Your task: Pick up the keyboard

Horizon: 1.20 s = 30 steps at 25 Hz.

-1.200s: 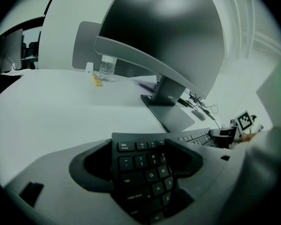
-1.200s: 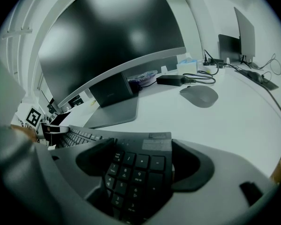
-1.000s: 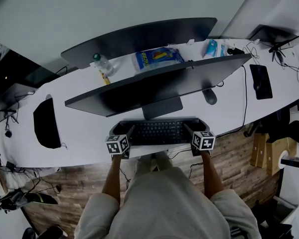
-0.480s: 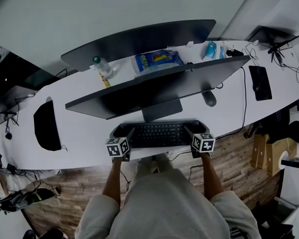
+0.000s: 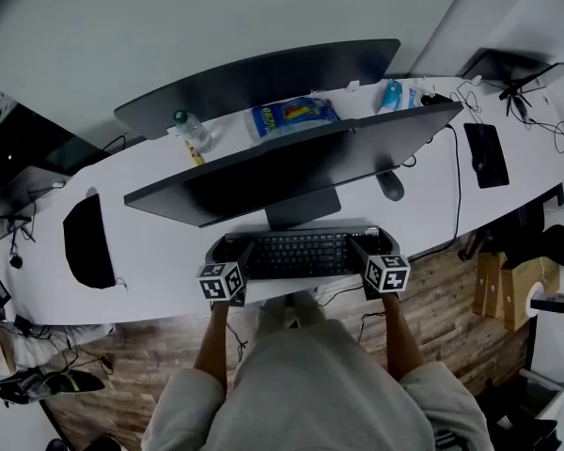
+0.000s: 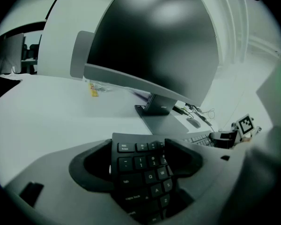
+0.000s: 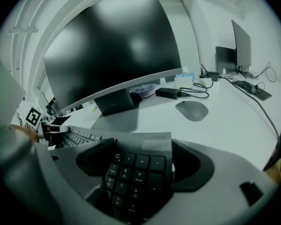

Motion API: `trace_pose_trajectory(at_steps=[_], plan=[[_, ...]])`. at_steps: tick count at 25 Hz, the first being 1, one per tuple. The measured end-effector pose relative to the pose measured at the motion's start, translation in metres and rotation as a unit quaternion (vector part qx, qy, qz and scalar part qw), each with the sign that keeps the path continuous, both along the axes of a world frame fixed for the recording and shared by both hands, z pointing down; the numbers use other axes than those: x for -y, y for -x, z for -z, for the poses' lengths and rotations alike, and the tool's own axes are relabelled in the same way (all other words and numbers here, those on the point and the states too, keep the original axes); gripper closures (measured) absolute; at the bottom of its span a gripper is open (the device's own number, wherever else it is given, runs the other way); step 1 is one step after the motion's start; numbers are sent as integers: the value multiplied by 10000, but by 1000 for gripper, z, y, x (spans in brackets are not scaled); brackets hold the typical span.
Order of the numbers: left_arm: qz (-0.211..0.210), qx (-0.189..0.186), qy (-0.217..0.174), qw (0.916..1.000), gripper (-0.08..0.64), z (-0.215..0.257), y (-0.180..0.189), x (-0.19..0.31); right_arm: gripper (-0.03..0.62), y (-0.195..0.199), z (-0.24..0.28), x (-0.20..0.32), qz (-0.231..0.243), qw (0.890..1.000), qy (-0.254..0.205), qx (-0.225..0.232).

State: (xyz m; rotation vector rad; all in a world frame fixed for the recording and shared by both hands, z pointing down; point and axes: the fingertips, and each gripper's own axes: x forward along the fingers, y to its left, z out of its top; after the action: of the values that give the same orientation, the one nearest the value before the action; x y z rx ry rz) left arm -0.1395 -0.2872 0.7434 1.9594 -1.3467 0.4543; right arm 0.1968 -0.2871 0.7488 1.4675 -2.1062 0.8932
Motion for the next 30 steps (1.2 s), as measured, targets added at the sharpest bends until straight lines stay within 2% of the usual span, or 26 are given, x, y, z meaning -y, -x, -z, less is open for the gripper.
trace_pose_trajectory(at_steps=[16, 30], plan=[[-95, -45, -1013, 9948, 230, 92, -6, -2, 213, -7, 91, -11, -138, 9942, -1066, -30], [-115, -33, -1952, 9807, 230, 180, -2, 6, 213, -3, 171, -7, -208, 9796, -2000, 31]])
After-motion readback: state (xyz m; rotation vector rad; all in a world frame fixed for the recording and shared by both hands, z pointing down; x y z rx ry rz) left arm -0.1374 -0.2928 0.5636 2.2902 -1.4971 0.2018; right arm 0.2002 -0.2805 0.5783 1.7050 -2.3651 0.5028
